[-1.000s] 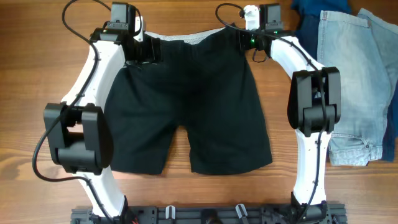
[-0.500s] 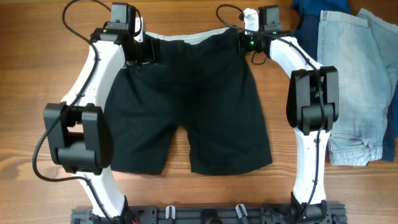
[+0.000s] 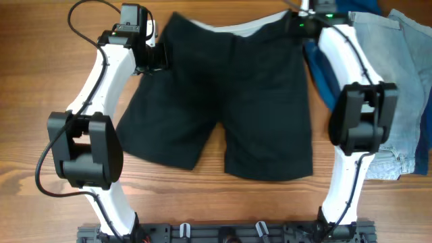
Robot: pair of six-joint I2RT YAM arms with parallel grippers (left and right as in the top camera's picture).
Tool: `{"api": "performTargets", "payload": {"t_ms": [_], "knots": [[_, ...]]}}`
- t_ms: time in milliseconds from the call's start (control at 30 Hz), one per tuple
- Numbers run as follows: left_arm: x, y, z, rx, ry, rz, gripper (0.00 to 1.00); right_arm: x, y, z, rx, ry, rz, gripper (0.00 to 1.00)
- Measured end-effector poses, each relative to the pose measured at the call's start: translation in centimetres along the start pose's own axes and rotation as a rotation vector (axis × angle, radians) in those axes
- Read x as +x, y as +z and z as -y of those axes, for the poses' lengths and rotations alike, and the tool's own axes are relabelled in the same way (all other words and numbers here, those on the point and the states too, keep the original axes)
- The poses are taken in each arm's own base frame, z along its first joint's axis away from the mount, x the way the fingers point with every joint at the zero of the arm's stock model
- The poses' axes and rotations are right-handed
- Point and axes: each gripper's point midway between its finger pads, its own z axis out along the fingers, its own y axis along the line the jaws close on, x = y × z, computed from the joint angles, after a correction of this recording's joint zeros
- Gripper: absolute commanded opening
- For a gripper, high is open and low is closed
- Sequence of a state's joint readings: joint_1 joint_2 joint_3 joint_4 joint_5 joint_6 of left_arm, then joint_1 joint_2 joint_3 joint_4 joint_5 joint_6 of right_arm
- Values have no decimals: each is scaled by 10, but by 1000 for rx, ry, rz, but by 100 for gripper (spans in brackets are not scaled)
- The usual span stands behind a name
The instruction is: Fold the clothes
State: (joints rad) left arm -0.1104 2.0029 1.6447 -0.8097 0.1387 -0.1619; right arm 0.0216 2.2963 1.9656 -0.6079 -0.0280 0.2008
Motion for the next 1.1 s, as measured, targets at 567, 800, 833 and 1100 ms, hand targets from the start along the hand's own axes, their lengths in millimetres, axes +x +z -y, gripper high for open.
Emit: {"api": "performTargets", "payload": {"t_ms": [567,800,833,1100], "knots": [[81,-28,-107,-121,-250,-346,93,-40,-147,-20,-180,-174,107,99],[111,1,-131,-109,-256,-369,86,-35,-149,-32,-254,-210,90,99],[115,5,-130,-97,-242,-373,86,-34,-149,-33,-257,-212,89,99],[129,26,-121,-14,-157,-365,18,-34,-149,-34,-264,-213,89,99]]}}
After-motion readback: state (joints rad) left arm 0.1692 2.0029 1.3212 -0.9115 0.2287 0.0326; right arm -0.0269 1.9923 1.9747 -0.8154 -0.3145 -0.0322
